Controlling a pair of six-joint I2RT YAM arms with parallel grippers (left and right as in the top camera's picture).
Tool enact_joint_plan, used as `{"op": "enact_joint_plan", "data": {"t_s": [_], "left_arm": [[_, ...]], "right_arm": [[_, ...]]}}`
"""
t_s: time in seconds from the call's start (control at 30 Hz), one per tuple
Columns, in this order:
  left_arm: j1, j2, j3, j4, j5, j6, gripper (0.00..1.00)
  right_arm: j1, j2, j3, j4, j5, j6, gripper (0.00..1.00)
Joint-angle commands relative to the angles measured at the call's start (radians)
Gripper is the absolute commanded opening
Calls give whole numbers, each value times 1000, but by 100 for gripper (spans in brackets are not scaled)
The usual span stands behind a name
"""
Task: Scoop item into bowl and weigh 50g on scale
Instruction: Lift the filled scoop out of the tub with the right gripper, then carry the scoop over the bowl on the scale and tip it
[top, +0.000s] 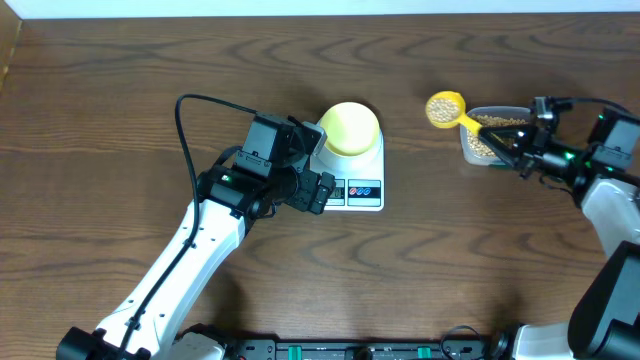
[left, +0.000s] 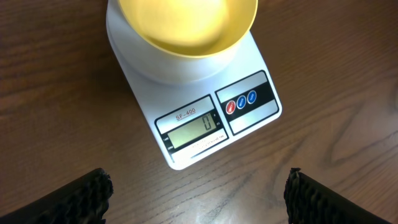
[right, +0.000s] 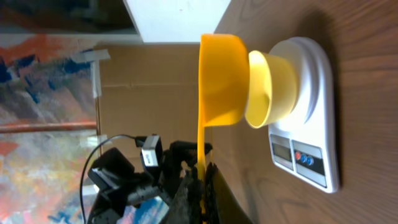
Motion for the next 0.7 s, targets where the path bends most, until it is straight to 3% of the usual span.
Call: {"op": "enact_joint_plan", "data": {"t_s": [0.0, 0.33, 0.67], "left_arm": [[0, -11, 11, 0, 12, 5, 90], [0, -11, 11, 0, 12, 5, 90], [0, -11, 11, 0, 12, 5, 90]], "right_arm": [[48, 5, 2, 79, 30, 197, 1], [228, 5, 2, 260, 178, 376, 1], [385, 5, 2, 356, 416, 300, 1]]}}
